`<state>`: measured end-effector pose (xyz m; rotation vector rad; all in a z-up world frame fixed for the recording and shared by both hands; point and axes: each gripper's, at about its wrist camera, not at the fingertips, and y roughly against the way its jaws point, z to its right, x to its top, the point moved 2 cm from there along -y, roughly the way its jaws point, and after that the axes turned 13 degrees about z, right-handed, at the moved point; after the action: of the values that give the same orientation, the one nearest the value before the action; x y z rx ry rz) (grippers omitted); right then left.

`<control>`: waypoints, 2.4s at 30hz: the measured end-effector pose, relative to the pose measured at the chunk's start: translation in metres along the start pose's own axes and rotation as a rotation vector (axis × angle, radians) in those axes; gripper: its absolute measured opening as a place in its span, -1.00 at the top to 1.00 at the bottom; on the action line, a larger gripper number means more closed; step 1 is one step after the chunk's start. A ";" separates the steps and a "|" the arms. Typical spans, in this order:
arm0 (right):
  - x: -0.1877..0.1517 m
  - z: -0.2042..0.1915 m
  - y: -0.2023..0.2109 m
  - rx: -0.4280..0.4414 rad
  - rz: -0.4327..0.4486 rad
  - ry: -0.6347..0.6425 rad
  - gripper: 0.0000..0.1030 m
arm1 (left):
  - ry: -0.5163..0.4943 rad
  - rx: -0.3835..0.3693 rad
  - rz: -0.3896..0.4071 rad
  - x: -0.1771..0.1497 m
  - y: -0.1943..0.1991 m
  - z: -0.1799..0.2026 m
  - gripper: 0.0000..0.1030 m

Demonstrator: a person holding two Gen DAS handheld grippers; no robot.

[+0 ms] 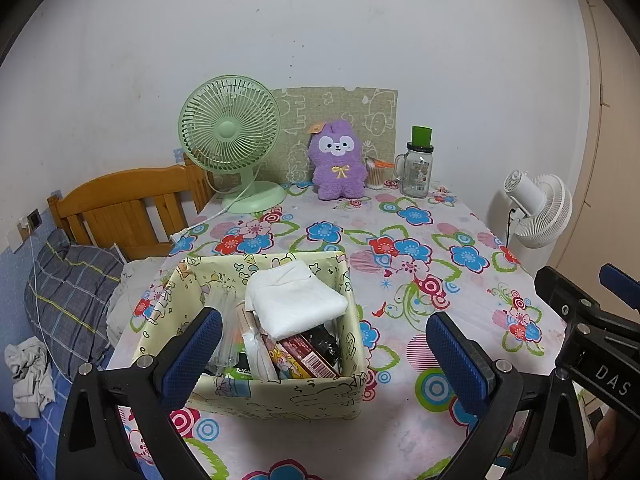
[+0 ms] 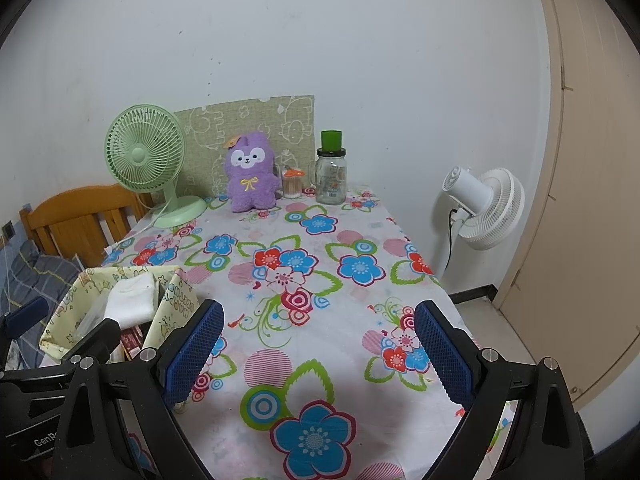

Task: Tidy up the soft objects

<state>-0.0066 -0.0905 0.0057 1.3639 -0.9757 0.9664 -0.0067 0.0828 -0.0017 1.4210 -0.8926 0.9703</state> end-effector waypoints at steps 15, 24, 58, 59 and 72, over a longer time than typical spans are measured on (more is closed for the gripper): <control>0.000 0.001 0.001 -0.003 0.006 0.003 -0.89 | 0.000 0.002 0.001 0.000 0.001 0.000 -0.99; 0.000 0.001 0.002 -0.002 0.005 0.006 -0.89 | -0.003 0.003 0.005 0.002 0.002 0.001 -0.99; 0.000 0.001 0.002 0.004 -0.002 0.007 -0.89 | -0.003 0.013 0.007 0.004 0.005 -0.003 -0.99; 0.000 0.001 0.002 0.005 -0.002 0.008 -0.89 | -0.001 0.012 0.007 0.004 0.004 -0.003 -0.99; 0.000 0.001 0.002 0.003 0.000 0.010 -0.89 | 0.001 0.010 0.012 0.003 0.005 -0.002 -0.99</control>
<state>-0.0088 -0.0920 0.0066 1.3611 -0.9669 0.9740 -0.0101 0.0847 0.0029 1.4250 -0.8971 0.9856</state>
